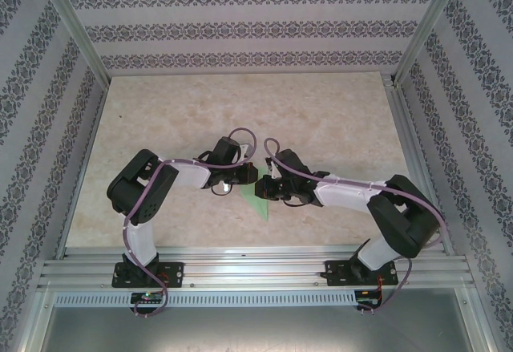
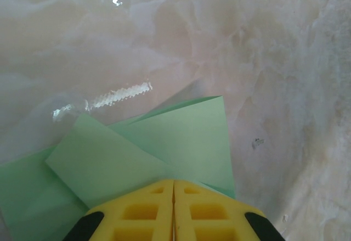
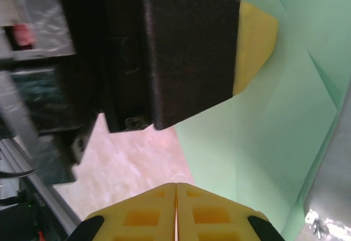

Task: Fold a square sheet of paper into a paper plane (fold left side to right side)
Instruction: Fourth fold the wing at the center of the table.

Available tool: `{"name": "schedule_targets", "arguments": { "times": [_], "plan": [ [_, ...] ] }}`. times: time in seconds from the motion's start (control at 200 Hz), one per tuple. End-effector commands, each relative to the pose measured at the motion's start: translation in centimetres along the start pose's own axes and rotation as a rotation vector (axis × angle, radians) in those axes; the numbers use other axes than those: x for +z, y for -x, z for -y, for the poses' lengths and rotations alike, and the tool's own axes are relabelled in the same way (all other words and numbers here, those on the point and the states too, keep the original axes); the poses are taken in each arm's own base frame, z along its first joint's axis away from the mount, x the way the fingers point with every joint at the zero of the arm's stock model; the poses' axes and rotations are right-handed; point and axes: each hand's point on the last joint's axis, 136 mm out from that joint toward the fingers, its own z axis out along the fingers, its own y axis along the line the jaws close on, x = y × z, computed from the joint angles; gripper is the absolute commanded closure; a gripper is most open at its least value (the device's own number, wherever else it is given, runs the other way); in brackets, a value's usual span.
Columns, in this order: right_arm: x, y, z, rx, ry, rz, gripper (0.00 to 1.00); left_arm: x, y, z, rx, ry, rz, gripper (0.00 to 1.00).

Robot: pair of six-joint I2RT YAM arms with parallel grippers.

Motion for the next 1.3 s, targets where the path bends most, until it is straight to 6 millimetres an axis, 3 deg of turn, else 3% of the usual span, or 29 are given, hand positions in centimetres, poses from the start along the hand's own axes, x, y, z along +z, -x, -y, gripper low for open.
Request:
{"name": "schedule_targets", "arguments": {
  "times": [0.0, 0.25, 0.52, 0.844, 1.124, 1.299],
  "plan": [
    [0.8, 1.7, -1.1, -0.064, 0.026, 0.034, 0.91, 0.7, -3.3, -3.7, -0.041, 0.126, -0.088, 0.92],
    [2.8, 1.3, 0.3, -0.062, -0.005, -0.008, 0.91, 0.7, -3.3, -3.9, -0.041, 0.134, -0.090, 0.93],
    [4.1, -2.3, 3.1, -0.025, -0.058, -0.114, 0.91, 0.8, -3.2, -4.1, -0.036, 0.151, -0.094, 0.93],
    [2.3, -7.9, 6.5, 0.005, -0.165, -0.230, 0.91, 0.8, -3.2, -4.5, -0.030, 0.173, -0.099, 0.93],
    [1.0, -12.4, 7.7, 0.009, -0.218, -0.314, 0.90, 0.8, -3.2, -4.8, -0.020, 0.193, -0.104, 0.93],
    [0.3, -14.1, 8.2, 0.023, -0.224, -0.326, 0.90, 0.9, -3.1, -4.9, -0.017, 0.198, -0.107, 0.93]
  ]
}}
